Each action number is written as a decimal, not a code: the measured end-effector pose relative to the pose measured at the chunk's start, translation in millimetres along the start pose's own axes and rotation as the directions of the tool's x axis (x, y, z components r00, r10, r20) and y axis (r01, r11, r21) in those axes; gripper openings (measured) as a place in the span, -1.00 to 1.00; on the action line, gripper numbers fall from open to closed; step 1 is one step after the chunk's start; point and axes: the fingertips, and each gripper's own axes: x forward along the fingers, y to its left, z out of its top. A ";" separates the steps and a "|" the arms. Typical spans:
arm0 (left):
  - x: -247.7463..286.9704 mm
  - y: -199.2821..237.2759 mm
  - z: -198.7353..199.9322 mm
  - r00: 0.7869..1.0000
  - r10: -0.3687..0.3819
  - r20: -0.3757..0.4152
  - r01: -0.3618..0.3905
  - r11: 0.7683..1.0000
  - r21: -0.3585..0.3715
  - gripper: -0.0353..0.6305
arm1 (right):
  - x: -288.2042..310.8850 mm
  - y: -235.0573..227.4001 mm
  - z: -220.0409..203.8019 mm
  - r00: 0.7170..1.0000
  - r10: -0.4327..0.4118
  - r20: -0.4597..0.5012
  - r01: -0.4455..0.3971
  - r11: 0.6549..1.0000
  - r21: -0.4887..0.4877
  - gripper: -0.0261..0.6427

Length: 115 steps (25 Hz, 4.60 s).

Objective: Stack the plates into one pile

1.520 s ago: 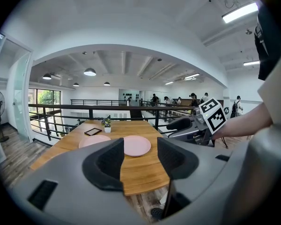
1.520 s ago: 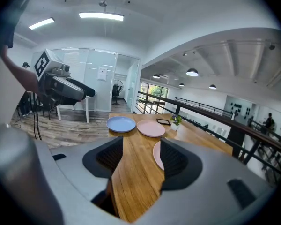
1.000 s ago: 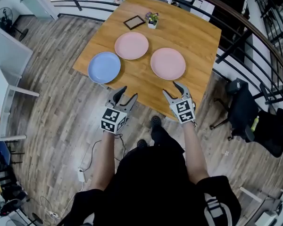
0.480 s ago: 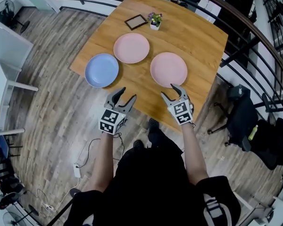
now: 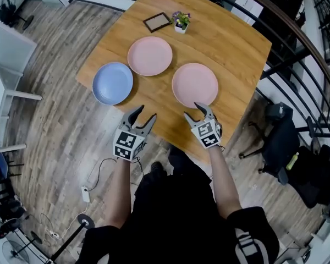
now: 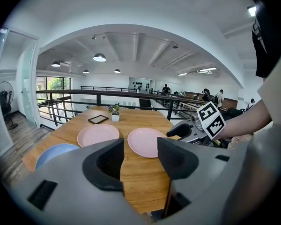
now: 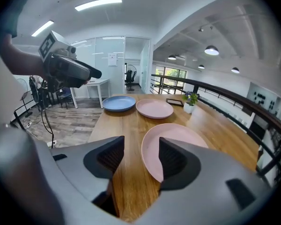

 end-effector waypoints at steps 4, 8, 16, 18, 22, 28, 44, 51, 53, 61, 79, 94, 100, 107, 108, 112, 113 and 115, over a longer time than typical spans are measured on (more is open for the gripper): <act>9.1 4.0 -11.1 0.999 0.027 -0.024 -0.027 0.999 -0.024 -0.23 | 15.1 -2.4 -16.6 0.999 0.028 -0.043 -0.028 1.000 -0.007 -0.20; 12.7 6.8 -17.1 0.998 0.050 -0.035 -0.051 0.998 -0.045 -0.23 | 32.6 -2.1 -32.5 0.995 0.071 -0.070 -0.073 0.997 -0.020 -0.21; 21.7 19.5 -19.0 0.998 0.059 -0.032 -0.061 0.996 -0.063 -0.23 | 53.8 3.4 -43.1 0.988 0.096 -0.119 -0.102 0.994 -0.042 -0.22; 26.4 20.8 -20.5 0.998 0.052 -0.039 -0.054 0.996 -0.072 -0.23 | 55.6 2.9 -46.9 0.986 0.094 -0.137 -0.102 0.994 -0.048 -0.23; 35.0 29.5 -16.6 0.999 0.035 -0.034 -0.037 0.997 -0.065 -0.23 | 63.4 -1.7 -55.8 0.982 0.081 -0.170 -0.090 0.995 -0.044 -0.24; 41.7 43.9 -16.1 0.999 0.028 -0.038 -0.031 0.997 -0.069 -0.23 | 77.4 -6.0 -65.9 0.974 0.071 -0.215 -0.088 0.994 -0.070 -0.27; 40.8 58.5 -31.6 0.997 0.010 -0.076 -0.015 0.997 -0.070 -0.23 | 98.2 -10.2 -89.8 0.947 -0.026 -0.320 -0.049 0.973 -0.226 -0.51; 38.0 60.7 -30.5 0.997 0.013 -0.079 -0.019 0.997 -0.073 -0.23 | 99.8 -5.9 -88.7 0.937 -0.041 -0.348 -0.071 0.951 -0.302 -0.77; 36.7 62.4 -28.0 0.997 0.016 -0.074 -0.022 0.997 -0.076 -0.23 | 98.1 -6.9 -84.0 0.938 -0.040 -0.343 -0.068 0.952 -0.297 -0.77; 34.0 64.5 -6.9 0.999 0.008 -0.043 -0.011 0.998 -0.060 -0.23 | 89.6 -12.4 -58.1 0.944 -0.080 -0.319 -0.034 0.940 -0.338 -0.84; 29.8 100.5 27.0 1.000 -0.015 0.002 0.015 0.999 -0.037 -0.23 | 84.7 -20.5 -21.1 0.938 -0.169 -0.302 0.063 0.942 -0.330 -0.85; 28.4 122.5 26.0 0.999 -0.043 -0.004 0.042 0.998 -0.047 -0.23 | 98.1 -29.7 12.4 0.933 -0.227 -0.281 0.109 0.919 -0.380 -0.85; 24.5 137.5 27.0 0.999 -0.042 -0.004 0.042 0.998 -0.044 -0.23 | 109.2 -25.2 28.9 0.933 -0.235 -0.272 0.112 0.909 -0.401 -0.85; 24.3 156.1 23.1 0.999 -0.048 -0.001 0.048 0.998 -0.032 -0.23 | 125.4 -19.6 43.2 0.934 -0.234 -0.270 0.101 0.899 -0.427 -0.85; 24.8 158.8 23.3 0.999 -0.049 0.000 0.049 0.998 -0.031 -0.23 | 127.4 -19.0 44.9 0.934 -0.233 -0.271 0.099 0.897 -0.430 -0.85; 26.4 169.3 25.2 0.998 -0.059 0.002 0.059 0.998 -0.025 -0.23 | 135.9 -18.0 51.4 0.929 -0.242 -0.279 0.093 0.885 -0.456 -0.85; 26.9 172.1 25.5 0.998 -0.061 0.002 0.061 0.998 -0.022 -0.23 | 138.3 -17.9 53.3 0.928 -0.244 -0.280 0.092 0.881 -0.464 -0.85; 28.9 177.5 25.3 0.998 -0.064 0.000 0.064 0.998 -0.018 -0.23 | 143.7 -17.8 56.5 0.927 -0.249 -0.280 0.090 0.874 -0.477 -0.85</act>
